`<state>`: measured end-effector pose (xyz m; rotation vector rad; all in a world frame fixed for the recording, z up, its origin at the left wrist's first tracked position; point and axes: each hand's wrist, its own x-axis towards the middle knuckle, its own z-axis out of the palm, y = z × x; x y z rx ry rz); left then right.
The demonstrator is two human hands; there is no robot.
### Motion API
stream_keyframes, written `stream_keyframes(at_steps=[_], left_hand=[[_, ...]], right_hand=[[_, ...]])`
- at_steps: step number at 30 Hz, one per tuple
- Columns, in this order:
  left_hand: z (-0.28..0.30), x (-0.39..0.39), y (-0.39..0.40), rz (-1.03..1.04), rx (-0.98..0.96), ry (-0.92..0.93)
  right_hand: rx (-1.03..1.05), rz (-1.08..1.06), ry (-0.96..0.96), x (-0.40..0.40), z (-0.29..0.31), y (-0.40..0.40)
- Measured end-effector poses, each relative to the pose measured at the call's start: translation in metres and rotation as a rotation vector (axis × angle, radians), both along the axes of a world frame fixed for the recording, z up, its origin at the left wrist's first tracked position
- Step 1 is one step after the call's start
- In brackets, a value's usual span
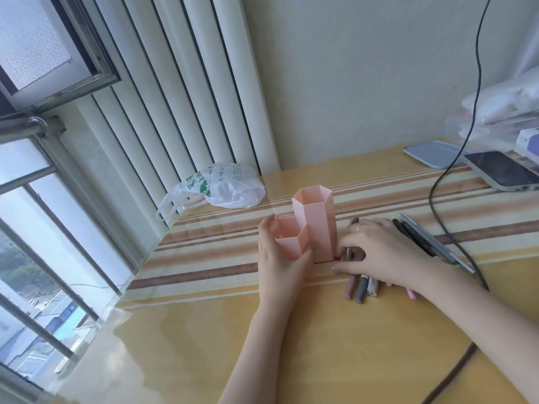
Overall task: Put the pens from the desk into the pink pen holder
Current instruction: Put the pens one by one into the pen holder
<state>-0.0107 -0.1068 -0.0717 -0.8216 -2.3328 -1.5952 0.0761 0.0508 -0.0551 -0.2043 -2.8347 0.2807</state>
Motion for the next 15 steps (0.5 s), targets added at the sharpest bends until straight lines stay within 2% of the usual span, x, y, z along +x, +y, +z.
stream_keyframes(at_steps=[10, 15], left_hand=[[-0.0009, -0.0011, 0.0006, 0.019, -0.004, 0.019], [-0.0017, -0.0023, 0.0002, 0.001, -0.021, 0.027]], right_hand=[[0.019, 0.154, 0.199, -0.002, -0.0074, 0.0007], [-0.086, 0.175, 0.458, -0.0015, -0.0065, -0.0011]])
